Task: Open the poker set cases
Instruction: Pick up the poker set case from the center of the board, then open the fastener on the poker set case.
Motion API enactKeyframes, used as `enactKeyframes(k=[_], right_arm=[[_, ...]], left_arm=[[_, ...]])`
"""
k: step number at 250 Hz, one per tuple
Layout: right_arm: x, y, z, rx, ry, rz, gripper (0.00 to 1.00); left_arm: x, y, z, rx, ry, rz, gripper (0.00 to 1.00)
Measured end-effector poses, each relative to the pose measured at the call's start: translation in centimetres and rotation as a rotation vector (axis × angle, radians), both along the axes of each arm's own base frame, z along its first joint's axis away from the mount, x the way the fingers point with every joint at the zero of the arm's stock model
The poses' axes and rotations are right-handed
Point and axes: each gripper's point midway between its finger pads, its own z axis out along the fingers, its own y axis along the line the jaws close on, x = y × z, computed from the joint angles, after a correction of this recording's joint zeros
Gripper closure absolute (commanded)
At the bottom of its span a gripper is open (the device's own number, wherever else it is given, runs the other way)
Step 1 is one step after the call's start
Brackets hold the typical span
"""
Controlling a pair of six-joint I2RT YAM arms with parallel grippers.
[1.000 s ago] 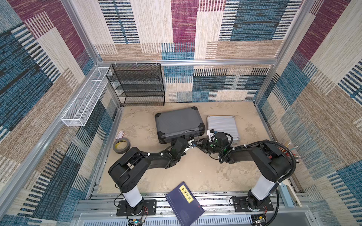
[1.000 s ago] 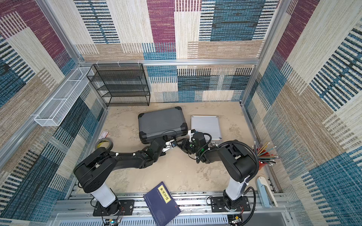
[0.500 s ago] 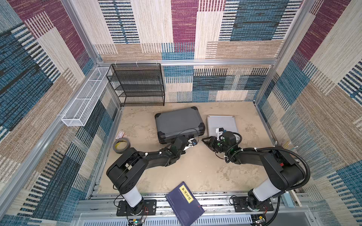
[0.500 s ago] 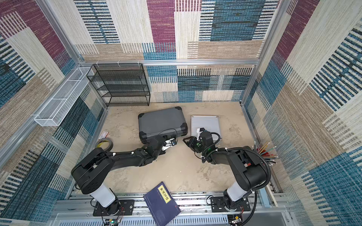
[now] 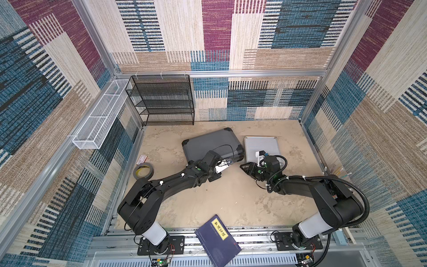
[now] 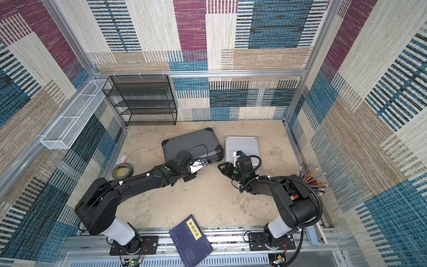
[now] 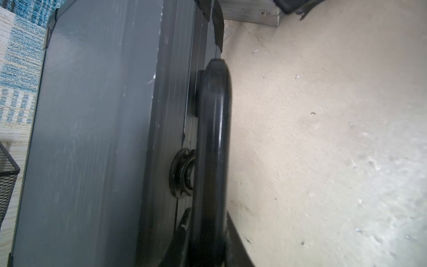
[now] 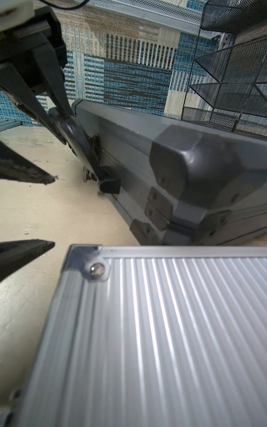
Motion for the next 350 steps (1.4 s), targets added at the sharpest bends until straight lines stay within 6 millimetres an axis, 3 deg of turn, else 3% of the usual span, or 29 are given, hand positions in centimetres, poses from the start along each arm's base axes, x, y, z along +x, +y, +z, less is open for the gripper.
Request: enactKeyframes(k=[67,156,244,350], right_arm=[[-0.1,0.4,-0.2,0.026,0.009,0.015,0.58],[1.3,2.1,2.3,0.15,-0.022,0.037,0.52],[1.0,5.0,5.7,0.309,-0.044,0.075,0.45],[1.5,7.6,6.9,0.379,-0.013,0.059,0.46]], left_arm=[[0.6,-0.3,2.4,-0.132,0.091,0.006,1.0],[2.5,-0.7,7.5,-0.328,0.151,0.031,1.0],[1.7,-1.1,7.5,-0.4,0.241,0.047,1.0],[1.5,-1.4,7.7,-0.433,0.272,0.05,1.0]])
